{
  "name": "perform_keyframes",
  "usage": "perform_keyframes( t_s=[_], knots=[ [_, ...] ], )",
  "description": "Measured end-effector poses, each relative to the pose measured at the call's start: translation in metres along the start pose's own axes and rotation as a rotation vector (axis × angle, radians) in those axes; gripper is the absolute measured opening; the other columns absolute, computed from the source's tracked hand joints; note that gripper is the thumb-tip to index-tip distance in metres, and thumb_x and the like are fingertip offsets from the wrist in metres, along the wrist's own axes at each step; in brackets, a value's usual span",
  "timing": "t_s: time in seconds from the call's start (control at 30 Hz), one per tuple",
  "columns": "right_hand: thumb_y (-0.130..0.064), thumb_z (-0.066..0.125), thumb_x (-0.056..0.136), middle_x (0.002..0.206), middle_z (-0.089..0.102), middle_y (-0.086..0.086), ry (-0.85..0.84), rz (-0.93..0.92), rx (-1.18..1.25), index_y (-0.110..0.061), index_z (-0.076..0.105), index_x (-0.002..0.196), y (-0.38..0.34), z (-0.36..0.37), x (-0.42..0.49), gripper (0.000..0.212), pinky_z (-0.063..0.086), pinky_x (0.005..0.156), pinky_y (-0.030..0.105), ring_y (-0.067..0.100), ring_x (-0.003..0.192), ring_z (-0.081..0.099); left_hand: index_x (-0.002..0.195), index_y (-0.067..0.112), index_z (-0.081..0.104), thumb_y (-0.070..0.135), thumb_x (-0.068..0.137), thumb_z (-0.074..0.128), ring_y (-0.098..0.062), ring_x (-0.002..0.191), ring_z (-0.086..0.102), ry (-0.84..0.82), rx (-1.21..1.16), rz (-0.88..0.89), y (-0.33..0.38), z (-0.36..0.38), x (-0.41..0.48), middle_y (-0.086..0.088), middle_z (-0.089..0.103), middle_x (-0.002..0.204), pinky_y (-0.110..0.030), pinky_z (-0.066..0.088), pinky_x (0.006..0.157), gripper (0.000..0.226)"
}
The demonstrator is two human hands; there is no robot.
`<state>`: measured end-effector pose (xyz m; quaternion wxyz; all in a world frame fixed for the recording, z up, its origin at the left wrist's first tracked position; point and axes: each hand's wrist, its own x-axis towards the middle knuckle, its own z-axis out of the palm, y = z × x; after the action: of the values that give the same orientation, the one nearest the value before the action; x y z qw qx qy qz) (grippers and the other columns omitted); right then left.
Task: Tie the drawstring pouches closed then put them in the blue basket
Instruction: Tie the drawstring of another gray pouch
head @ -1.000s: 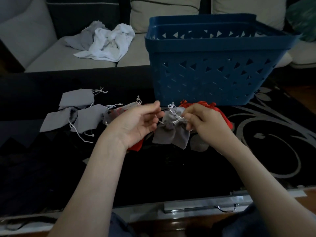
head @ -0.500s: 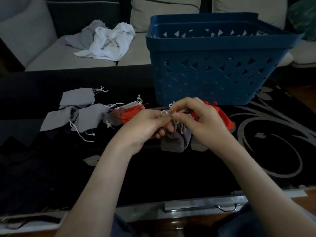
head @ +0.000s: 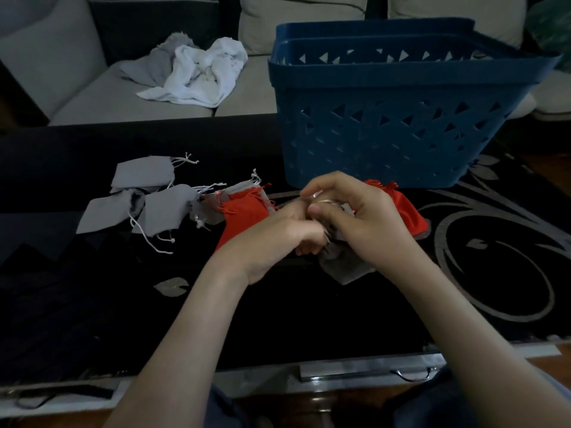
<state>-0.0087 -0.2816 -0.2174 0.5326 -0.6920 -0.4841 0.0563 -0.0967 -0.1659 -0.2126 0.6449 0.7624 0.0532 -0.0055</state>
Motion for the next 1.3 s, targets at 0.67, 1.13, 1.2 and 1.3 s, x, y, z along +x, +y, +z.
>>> perform_keyframes(
  t_s=[0.67,1.13,1.2,1.3],
  knots=[
    [-0.001,0.056,0.091,0.082,0.063,0.000,-0.079,0.212,0.150,-0.018,0.054,0.116,0.007,0.000,0.001,0.030,0.047,0.084,0.032,0.015,0.081,0.060,0.109,0.012,0.051,0.012,0.099,0.036,-0.006,0.044,0.037,0.292,0.073,-0.062,-0.003,0.005,0.005,0.007,0.044,0.040,-0.021,0.028,0.049,0.018],
    [-0.011,0.067,0.084,0.085,0.062,0.004,0.030,0.298,0.352,-0.018,0.050,0.118,0.002,0.001,0.002,0.039,0.050,0.078,0.025,0.010,0.079,0.062,0.075,0.009,0.061,0.012,0.096,0.051,0.000,0.046,0.037,0.330,-0.288,-0.038,-0.004,-0.009,0.005,0.007,0.056,0.057,-0.009,0.031,0.045,0.024],
    [-0.009,0.067,0.083,0.091,0.063,0.006,-0.037,0.317,0.374,-0.018,0.052,0.119,0.003,0.003,0.002,0.040,0.052,0.082,0.029,0.012,0.083,0.064,0.081,0.008,0.064,0.013,0.095,0.052,-0.001,0.051,0.038,0.340,-0.303,-0.017,-0.004,-0.010,0.005,0.005,0.055,0.060,-0.008,0.032,0.047,0.019],
    [-0.007,0.066,0.085,0.090,0.063,0.005,-0.057,0.327,0.382,-0.015,0.054,0.117,0.003,0.000,0.002,0.035,0.051,0.077,0.025,0.010,0.081,0.063,0.070,0.014,0.069,0.013,0.092,0.055,-0.002,0.053,0.042,0.367,-0.303,-0.003,-0.005,-0.006,0.006,0.006,0.057,0.059,-0.009,0.034,0.050,0.027]
  ],
)
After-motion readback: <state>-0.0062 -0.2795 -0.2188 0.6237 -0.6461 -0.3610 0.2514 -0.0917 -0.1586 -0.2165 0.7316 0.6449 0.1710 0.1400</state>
